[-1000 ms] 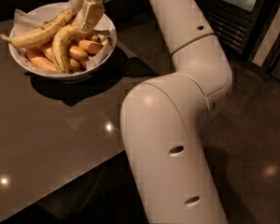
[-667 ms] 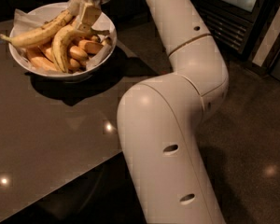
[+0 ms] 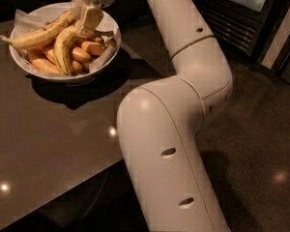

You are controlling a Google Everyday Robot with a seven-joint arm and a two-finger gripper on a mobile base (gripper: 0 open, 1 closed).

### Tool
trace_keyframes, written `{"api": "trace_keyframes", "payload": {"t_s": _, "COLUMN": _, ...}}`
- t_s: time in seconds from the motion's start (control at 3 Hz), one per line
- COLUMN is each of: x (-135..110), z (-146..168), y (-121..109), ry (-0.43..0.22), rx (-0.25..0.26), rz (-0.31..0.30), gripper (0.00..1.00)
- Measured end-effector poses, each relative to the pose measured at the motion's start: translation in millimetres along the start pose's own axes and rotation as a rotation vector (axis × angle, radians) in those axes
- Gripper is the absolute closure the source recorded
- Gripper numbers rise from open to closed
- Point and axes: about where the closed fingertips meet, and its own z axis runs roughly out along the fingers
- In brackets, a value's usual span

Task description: Pick banana from white bowl

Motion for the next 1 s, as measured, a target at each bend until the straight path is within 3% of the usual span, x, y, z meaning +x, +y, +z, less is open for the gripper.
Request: {"api": "trace_keyframes", "payload": {"t_s": 1.0, "x": 11, "z": 16, "y": 0, "ry": 0.035, "rx": -0.03, "rz": 0.03, "gripper": 0.52}}
